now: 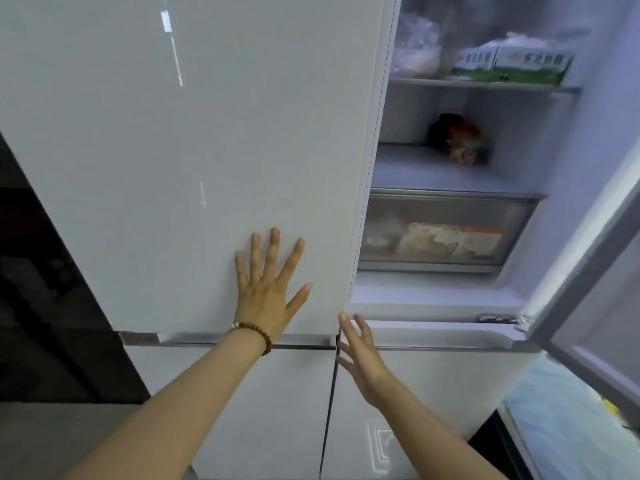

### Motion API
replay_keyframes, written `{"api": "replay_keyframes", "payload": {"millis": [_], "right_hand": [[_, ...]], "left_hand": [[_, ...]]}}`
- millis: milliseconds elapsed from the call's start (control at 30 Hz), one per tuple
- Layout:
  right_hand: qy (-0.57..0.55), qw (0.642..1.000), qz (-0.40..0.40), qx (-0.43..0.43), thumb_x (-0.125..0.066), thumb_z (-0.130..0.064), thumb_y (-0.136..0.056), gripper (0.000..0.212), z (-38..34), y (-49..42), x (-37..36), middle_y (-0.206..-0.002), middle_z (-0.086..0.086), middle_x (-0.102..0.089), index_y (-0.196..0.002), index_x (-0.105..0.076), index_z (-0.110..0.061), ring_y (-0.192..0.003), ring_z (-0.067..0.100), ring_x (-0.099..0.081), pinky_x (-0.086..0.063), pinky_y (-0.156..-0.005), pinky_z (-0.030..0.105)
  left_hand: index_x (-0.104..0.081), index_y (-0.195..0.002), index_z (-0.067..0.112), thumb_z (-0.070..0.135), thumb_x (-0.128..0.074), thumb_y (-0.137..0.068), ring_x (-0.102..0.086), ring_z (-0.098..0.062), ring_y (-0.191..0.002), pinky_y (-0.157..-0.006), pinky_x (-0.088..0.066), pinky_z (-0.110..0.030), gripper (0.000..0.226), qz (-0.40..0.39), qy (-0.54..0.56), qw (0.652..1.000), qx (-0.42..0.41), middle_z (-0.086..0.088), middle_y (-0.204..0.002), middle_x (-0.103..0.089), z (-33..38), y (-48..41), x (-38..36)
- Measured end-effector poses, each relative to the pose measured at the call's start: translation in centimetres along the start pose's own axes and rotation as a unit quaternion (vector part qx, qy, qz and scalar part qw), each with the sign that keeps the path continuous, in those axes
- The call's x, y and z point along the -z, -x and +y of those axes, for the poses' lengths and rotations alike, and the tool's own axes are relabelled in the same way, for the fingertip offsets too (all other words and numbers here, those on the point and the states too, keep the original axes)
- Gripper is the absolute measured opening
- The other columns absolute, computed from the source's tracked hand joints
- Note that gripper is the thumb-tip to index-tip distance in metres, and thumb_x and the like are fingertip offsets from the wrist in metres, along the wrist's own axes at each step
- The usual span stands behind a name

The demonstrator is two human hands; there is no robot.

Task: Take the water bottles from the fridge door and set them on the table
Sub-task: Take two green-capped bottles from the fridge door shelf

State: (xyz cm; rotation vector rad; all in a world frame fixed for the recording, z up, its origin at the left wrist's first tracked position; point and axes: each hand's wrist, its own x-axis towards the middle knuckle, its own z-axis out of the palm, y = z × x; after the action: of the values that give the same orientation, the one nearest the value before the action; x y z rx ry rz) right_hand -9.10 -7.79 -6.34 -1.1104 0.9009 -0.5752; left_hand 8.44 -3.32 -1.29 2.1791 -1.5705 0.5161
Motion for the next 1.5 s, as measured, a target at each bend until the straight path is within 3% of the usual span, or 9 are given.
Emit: {"api": "replay_keyframes", "payload": {"millis": [300, 500, 633, 800, 933, 1133, 1267, 1400, 1500], "right_hand": [[-0.099, 0.995, 0.015, 0.008, -0.065, -0.069, -0.058, 0.099, 2.3, -5.6, -2.0, -0.156, -0.004, -0.018, -0.142, -0.018, -0.044, -0.136, 0.029, -0.035, -0.037, -0.108, 0.037], [-0.185, 0.982, 0.005, 0.033, -0.073, -0.065, -0.057, 0.098, 3.1, -6.7, -2.5, -0.140, -0.008, -0.049, -0.141, -0.031, -0.036, -0.125, 0.016, -0.050, -0.035, -0.110, 0.040], [-0.178, 0.982, 0.023, 0.050, -0.073, -0.067, -0.053, 0.099, 3.2, -6.5, -3.3, -0.139, -0.014, -0.048, -0.139, -0.034, -0.038, -0.122, 0.013, -0.050, -0.036, -0.109, 0.041], [-0.196, 0.979, 0.043, 0.040, -0.067, -0.058, -0.072, 0.066, 3.6, -4.7, -3.6, -0.135, -0.015, -0.046, -0.130, -0.042, -0.039, -0.123, 0.022, -0.045, -0.041, -0.106, 0.041], [-0.212, 0.977, 0.025, 0.018, -0.072, -0.062, -0.059, 0.097, 4.2, -1.8, -3.7, -0.146, -0.004, -0.039, -0.142, -0.028, -0.038, -0.135, 0.028, -0.036, -0.038, -0.109, 0.045], [-0.160, 0.987, -0.027, 0.002, -0.070, -0.056, -0.063, 0.099, 5.8, 5.8, -3.8, -0.135, 0.000, -0.048, -0.144, -0.016, -0.040, -0.129, 0.026, -0.045, -0.036, -0.110, 0.044], [-0.034, 0.997, -0.070, -0.005, -0.062, -0.062, -0.066, 0.096, 5.8, 11.9, -2.9, -0.150, 0.000, -0.027, -0.144, -0.011, -0.041, -0.140, 0.022, -0.028, -0.028, -0.115, 0.042], [0.008, 0.994, -0.060, 0.086, -0.050, -0.072, -0.072, 0.083, 1.2, 15.6, -1.8, -0.152, -0.011, -0.026, -0.143, -0.023, -0.038, -0.141, 0.011, -0.025, -0.022, -0.117, 0.038], [0.031, 0.984, -0.079, 0.154, -0.029, -0.065, -0.090, 0.053, -4.8, 18.0, -3.2, -0.147, -0.020, -0.027, -0.139, -0.026, -0.046, -0.137, 0.006, -0.028, -0.020, -0.114, 0.032]], "left_hand": [[0.017, -0.143, 0.037, 0.069, -0.005, -0.086, 0.037, -0.026, -0.134, -0.107, 0.019, -0.054, 0.069, 0.059, -0.016, 0.998, -0.028, 0.005, -0.146, 0.042, -0.6, -0.4, -2.6], [0.017, -0.143, 0.037, 0.068, -0.007, -0.086, 0.039, -0.026, -0.133, -0.107, 0.019, -0.055, 0.069, 0.065, -0.024, 0.997, -0.032, 0.004, -0.145, 0.043, -0.8, -0.4, -2.8], [0.018, -0.143, 0.037, 0.069, -0.004, -0.085, 0.035, -0.028, -0.136, -0.109, 0.017, -0.054, 0.069, 0.050, -0.020, 0.998, -0.026, 0.002, -0.152, 0.026, -0.5, -0.1, -2.2], [0.007, -0.146, 0.033, 0.066, -0.006, -0.087, 0.014, -0.032, -0.141, -0.112, 0.007, -0.055, 0.069, 0.046, -0.002, 0.999, -0.015, 0.000, -0.154, 0.014, 0.3, 1.2, -1.0], [0.010, -0.146, 0.032, 0.066, -0.006, -0.087, 0.012, -0.035, -0.141, -0.114, -0.001, -0.056, 0.071, 0.042, 0.018, 0.999, 0.001, -0.002, -0.154, 0.011, 1.0, 3.2, -0.1], [0.022, -0.142, 0.035, 0.071, -0.012, -0.084, 0.013, -0.033, -0.143, -0.116, -0.005, -0.051, 0.076, 0.043, 0.099, 0.994, 0.033, -0.002, -0.154, 0.015, 3.0, 8.3, 3.5], [0.017, -0.141, 0.040, 0.074, -0.015, -0.081, 0.010, -0.022, -0.144, -0.115, -0.014, -0.054, 0.077, 0.055, 0.149, 0.986, 0.051, 0.008, -0.153, 0.014, 5.2, 11.6, 8.7], [0.022, -0.139, 0.045, 0.071, -0.024, -0.082, 0.015, -0.015, -0.143, -0.117, -0.008, -0.051, 0.077, 0.096, 0.168, 0.978, 0.073, 0.010, -0.155, 0.016, 7.9, 13.2, 14.9], [0.027, -0.134, 0.050, 0.065, -0.024, -0.085, 0.011, -0.016, -0.144, -0.118, -0.003, -0.046, 0.072, 0.132, 0.182, 0.971, 0.086, 0.008, -0.157, 0.012, 9.2, 13.1, 19.6]]}}
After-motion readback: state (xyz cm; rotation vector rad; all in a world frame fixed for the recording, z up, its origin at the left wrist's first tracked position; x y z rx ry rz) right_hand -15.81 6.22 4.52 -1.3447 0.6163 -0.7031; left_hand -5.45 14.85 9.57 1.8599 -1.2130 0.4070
